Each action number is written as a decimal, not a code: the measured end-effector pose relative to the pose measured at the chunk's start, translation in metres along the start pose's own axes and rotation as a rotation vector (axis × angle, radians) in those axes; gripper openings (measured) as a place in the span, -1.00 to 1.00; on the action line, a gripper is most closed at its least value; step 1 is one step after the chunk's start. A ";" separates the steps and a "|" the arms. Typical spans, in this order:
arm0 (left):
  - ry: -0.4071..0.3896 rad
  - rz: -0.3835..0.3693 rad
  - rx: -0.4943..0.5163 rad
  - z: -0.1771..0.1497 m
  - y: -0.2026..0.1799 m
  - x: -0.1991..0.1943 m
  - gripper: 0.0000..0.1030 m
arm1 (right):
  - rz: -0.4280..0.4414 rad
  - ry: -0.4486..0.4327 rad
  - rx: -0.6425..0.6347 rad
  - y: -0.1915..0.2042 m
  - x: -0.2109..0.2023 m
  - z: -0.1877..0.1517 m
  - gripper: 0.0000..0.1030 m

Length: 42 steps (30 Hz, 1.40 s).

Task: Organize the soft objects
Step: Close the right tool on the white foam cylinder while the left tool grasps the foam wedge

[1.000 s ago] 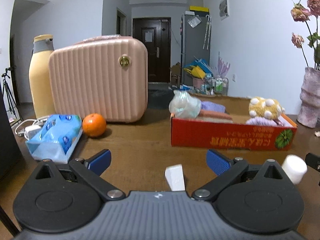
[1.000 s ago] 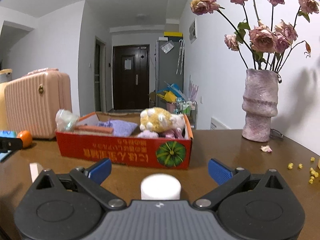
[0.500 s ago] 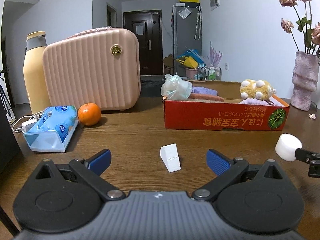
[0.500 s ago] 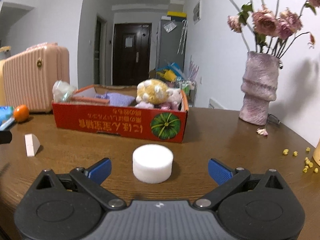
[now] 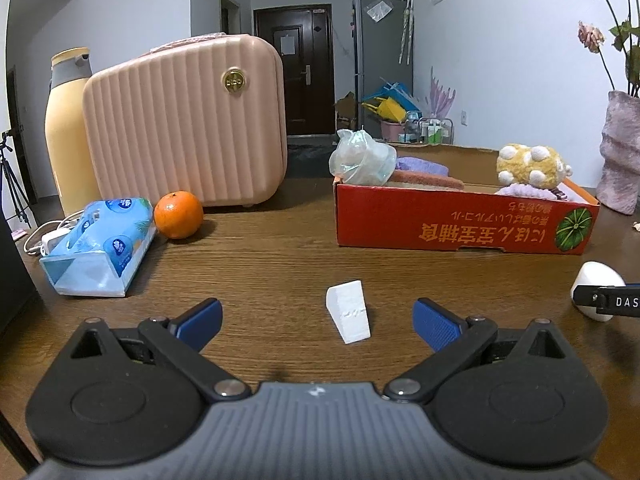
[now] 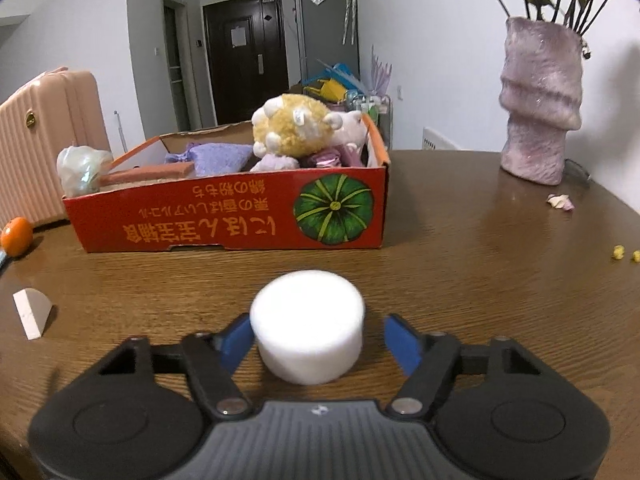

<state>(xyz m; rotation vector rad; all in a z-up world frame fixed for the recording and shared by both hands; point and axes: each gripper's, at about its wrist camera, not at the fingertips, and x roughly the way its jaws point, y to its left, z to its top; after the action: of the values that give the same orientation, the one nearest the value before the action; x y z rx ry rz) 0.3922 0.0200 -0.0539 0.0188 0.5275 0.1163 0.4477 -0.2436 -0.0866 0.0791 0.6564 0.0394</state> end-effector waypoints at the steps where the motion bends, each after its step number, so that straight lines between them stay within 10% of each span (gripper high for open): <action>1: 0.004 0.002 0.001 0.000 -0.001 0.002 1.00 | 0.008 0.006 -0.001 0.001 0.002 0.000 0.11; 30: 0.129 0.041 -0.046 0.015 -0.011 0.061 0.68 | 0.022 -0.051 -0.004 0.004 -0.005 0.000 0.07; 42: 0.153 -0.012 -0.013 0.012 -0.017 0.065 -0.55 | 0.035 -0.057 -0.007 0.005 -0.006 -0.001 0.07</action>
<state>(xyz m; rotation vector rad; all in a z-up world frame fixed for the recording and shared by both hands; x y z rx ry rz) 0.4560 0.0110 -0.0767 -0.0064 0.6800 0.1100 0.4420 -0.2390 -0.0832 0.0846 0.5981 0.0725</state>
